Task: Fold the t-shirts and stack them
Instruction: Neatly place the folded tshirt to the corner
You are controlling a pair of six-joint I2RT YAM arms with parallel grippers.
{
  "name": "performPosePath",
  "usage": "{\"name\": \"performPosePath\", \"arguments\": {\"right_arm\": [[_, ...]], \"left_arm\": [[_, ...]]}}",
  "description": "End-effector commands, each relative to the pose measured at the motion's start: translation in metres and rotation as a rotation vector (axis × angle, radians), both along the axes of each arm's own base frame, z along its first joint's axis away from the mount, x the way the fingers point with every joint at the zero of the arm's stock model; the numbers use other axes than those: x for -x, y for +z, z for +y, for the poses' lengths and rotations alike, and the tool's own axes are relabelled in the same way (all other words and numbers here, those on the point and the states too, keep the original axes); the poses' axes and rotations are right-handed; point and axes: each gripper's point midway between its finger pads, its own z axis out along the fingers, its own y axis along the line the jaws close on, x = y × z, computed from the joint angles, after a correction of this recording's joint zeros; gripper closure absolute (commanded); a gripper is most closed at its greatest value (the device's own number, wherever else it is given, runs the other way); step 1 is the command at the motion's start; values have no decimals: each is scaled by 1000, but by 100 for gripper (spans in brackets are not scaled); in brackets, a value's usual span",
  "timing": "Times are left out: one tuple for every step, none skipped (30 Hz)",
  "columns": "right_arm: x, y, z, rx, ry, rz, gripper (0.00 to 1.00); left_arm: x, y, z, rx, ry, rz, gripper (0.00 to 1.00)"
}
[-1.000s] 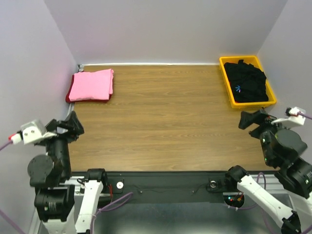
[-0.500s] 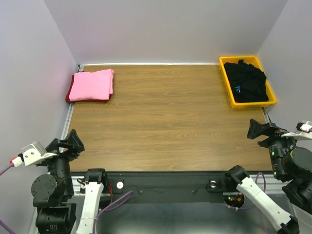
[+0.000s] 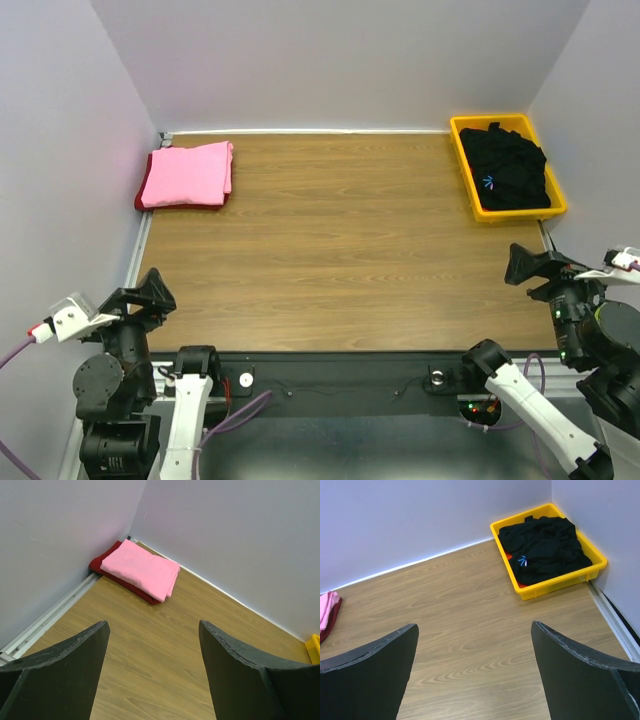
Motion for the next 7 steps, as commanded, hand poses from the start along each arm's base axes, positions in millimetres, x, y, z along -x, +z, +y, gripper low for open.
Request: {"name": "performPosePath", "arguments": {"right_arm": [[-4, 9, 3, 2, 11, -37, 0], [-4, 9, 3, 2, 12, -38, 0], [-4, 11, 4, -1, 20, -44, 0], [-3, 11, 5, -1, 24, -47, 0], [-4, 12, 7, -8, 34, -51, 0], [-4, 12, 8, -10, 38, -52, 0], [-4, 12, 9, -9, 44, -53, 0]], "left_arm": [[-6, 9, 1, 17, 7, -33, 16], [-6, 10, 1, 21, 6, -36, 16], [-6, 10, 1, 24, 11, -37, 16], [-5, 10, 1, 27, 8, -38, 16], [-6, 10, 0, 31, 6, -37, 17], [-6, 10, 0, 33, 6, -39, 17], [-6, 10, 0, 33, 4, -37, 16]]}}
